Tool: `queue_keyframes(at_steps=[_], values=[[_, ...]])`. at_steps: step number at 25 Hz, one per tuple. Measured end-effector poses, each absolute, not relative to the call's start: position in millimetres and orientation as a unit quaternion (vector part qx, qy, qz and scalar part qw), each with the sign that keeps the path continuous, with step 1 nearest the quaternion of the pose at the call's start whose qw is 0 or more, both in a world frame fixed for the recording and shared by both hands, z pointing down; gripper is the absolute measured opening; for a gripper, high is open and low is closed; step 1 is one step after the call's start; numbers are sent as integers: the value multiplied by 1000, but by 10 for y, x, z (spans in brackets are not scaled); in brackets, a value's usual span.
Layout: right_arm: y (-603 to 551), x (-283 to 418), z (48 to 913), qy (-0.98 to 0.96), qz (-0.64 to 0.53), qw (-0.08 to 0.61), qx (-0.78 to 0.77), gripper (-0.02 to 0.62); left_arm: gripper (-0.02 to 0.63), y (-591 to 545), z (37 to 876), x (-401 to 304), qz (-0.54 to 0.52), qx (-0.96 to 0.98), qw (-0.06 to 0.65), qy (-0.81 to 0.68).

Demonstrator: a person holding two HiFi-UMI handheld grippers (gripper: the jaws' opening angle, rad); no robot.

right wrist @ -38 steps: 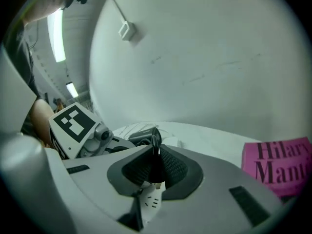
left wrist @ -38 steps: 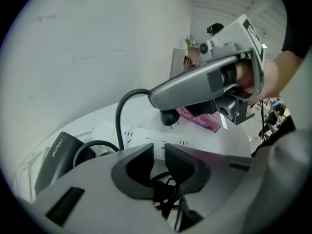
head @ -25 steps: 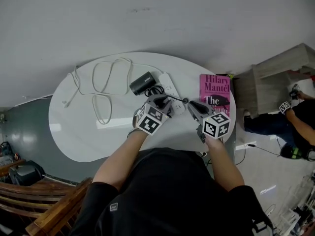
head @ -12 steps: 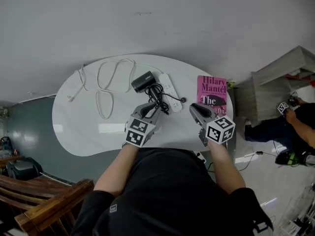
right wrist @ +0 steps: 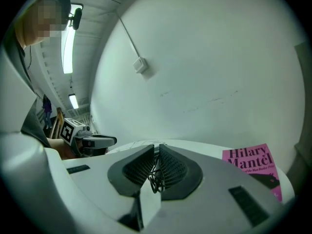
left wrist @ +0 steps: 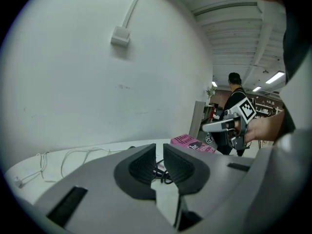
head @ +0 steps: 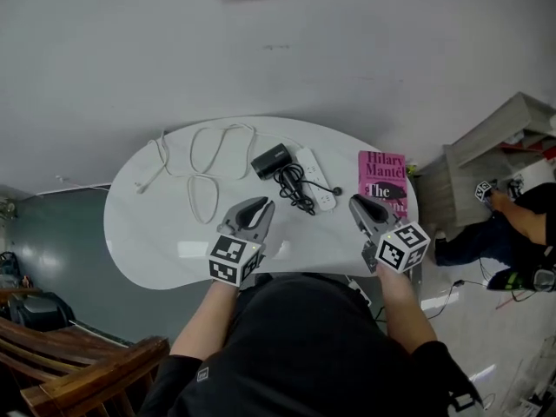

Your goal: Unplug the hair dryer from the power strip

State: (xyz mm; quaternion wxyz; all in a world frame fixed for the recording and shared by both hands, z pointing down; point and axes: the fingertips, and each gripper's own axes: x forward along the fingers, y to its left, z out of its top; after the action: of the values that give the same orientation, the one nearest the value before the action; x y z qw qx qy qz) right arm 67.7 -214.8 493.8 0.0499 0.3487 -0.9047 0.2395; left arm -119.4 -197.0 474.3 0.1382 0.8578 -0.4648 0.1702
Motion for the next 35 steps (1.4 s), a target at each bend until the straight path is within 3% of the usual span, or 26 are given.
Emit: queue_keyframes(at_steps=[8,16,28,35], values=[[-2083,-157,4499,-911,205,40,357,51,41,-1673,4204,-2032,126,856,100,-491],[-1760,-775,3842,-921,152,12,359,46,31,-1475,4029,-2659,74,858,105,-497],[-1533,-219,3039,-931,79,-23,356,43,29,-1277,3375,-2811,52,846,48,-528],[-1547,34,2964,-937,62,-45,342,37,28,-1318,3250,-2813,36,813,51,-579]])
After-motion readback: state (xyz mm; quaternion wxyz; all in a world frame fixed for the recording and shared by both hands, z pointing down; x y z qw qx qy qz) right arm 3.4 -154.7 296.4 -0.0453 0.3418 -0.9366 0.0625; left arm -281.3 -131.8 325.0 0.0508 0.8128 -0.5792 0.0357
